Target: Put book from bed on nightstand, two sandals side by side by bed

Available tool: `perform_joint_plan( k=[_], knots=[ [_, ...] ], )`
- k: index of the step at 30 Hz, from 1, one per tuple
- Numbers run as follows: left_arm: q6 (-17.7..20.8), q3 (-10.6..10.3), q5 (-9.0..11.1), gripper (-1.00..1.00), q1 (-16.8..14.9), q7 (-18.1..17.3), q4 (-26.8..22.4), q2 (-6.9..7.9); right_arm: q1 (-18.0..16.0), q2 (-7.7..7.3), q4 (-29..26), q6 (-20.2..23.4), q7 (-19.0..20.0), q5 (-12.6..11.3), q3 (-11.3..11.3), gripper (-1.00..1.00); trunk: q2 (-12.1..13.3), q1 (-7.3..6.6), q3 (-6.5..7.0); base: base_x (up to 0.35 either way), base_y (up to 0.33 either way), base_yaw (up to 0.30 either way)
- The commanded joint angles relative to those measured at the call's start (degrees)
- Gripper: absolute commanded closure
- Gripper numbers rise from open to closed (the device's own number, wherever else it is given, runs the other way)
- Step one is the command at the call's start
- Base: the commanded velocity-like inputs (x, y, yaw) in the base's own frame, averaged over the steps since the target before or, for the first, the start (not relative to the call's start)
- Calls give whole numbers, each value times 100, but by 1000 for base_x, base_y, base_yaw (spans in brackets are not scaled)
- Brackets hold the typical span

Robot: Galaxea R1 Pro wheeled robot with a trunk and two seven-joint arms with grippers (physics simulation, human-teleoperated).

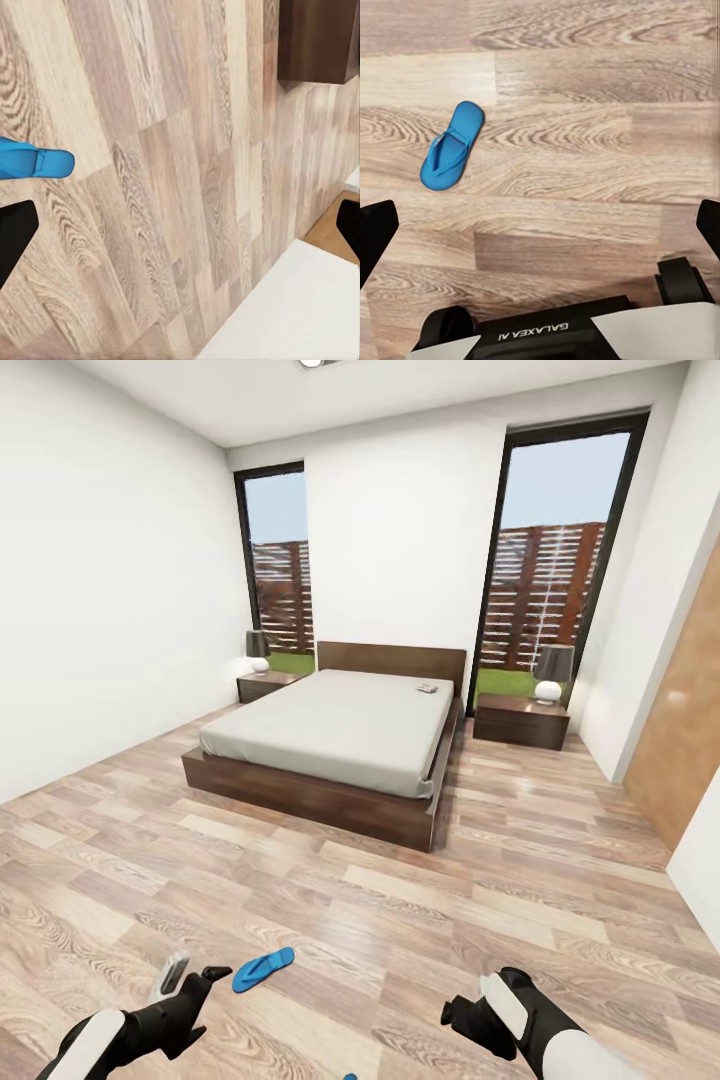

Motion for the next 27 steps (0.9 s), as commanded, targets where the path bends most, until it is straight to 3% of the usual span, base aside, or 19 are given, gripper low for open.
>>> perform_joint_plan(
  k=[1,10,27],
  knots=[
    [80,11,55,-100,-3,44,-5,-1,-2,4,-11,20,-97,-62,-3,-100,-45,22,-25,0,0,0],
    [429,-1,29,-100,0,26,-2,13,-2,14,-4,15,-570,-115,-52,-100,-406,220,-186,0,0,0],
    [476,-22,5,-100,-3,39,-2,16,-2,15,-10,-9,-666,-123,-68,-100,-1088,593,-491,0,0,0]
  ],
)
